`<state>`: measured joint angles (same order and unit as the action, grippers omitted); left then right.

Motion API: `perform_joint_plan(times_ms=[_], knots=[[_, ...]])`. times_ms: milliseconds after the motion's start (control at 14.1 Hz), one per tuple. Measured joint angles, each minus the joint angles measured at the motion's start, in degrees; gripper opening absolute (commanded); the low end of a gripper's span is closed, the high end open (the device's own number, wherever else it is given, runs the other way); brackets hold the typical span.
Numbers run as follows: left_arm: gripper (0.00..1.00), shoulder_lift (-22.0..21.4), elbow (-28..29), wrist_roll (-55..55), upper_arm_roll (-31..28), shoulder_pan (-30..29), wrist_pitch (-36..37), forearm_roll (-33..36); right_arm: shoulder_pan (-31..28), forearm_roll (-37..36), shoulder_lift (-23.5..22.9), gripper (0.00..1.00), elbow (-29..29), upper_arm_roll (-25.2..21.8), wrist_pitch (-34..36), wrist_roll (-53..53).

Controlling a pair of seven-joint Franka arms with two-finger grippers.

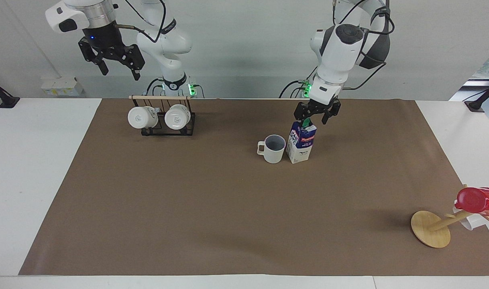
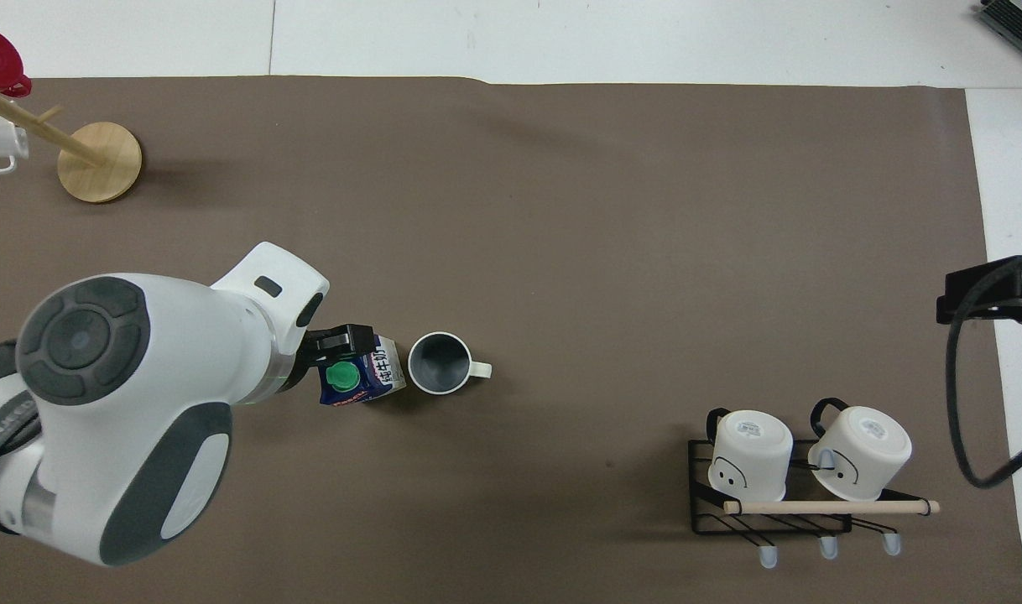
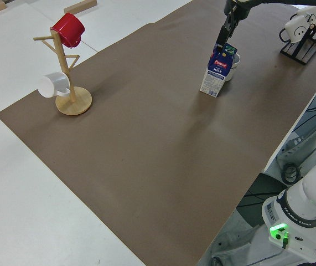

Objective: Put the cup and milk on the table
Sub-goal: 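Open the left gripper and pull it back from the carton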

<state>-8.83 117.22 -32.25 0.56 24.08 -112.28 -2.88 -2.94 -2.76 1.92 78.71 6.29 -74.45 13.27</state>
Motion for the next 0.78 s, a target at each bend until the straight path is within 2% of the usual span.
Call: perform_joint_plan(times_ms=[283, 779], knots=[[1.0, -0.62, -5.02, 4.2, -0.55, -2.97, 5.62, 0.07, 0.0, 0.0, 0.0, 1.0, 0.0, 0.0, 0.0, 0.0], [1.0, -1.93, -12.14, 21.51, -0.83, -10.76, 16.78, 2.73, 0.0, 0.0, 0.0, 1.0, 0.0, 0.0, 0.0, 0.0]])
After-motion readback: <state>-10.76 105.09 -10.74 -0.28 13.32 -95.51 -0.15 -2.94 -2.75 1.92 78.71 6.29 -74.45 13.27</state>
